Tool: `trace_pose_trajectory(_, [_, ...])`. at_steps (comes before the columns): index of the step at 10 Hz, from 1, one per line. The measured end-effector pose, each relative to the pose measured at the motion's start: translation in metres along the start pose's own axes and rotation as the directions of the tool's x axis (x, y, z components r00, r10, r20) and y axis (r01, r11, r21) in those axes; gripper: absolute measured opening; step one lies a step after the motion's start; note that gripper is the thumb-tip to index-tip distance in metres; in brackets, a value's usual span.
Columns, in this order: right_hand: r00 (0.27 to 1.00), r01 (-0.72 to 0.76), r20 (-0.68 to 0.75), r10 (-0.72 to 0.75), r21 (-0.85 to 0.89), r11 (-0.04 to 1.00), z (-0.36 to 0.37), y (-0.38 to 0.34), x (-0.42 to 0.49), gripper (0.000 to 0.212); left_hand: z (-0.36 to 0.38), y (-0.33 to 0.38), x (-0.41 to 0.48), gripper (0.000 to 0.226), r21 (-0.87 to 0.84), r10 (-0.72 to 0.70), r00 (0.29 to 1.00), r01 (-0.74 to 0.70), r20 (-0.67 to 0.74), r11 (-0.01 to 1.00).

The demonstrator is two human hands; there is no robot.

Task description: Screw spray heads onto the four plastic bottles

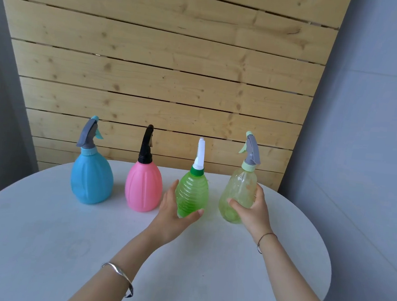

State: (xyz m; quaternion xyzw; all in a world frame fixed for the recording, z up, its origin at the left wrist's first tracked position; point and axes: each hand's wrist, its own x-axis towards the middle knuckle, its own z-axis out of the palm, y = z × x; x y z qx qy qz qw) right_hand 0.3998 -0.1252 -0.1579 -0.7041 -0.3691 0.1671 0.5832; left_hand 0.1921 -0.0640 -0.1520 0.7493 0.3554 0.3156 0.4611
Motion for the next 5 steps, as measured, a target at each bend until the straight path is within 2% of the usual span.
trace_pose_trajectory(2, [0.998,-0.061,0.021,0.061,0.006,0.998,0.000,0.000,-0.003,0.075,0.000,-0.001,0.001,0.097,-0.011,-0.009,1.000,0.009,-0.002,1.000])
trace_pose_trajectory(4, [0.996,-0.092,0.012,0.093,-0.054,0.994,-0.003,-0.012,-0.017,0.097,-0.005,-0.003,-0.002,0.093,-0.007,-0.039,0.999,0.039,0.005,0.999])
trace_pose_trajectory(5, [0.983,-0.034,-0.176,0.050,0.093,0.995,-0.016,-0.043,-0.016,0.081,-0.006,-0.001,-0.005,0.086,0.000,-0.060,0.998,0.060,-0.004,0.998])
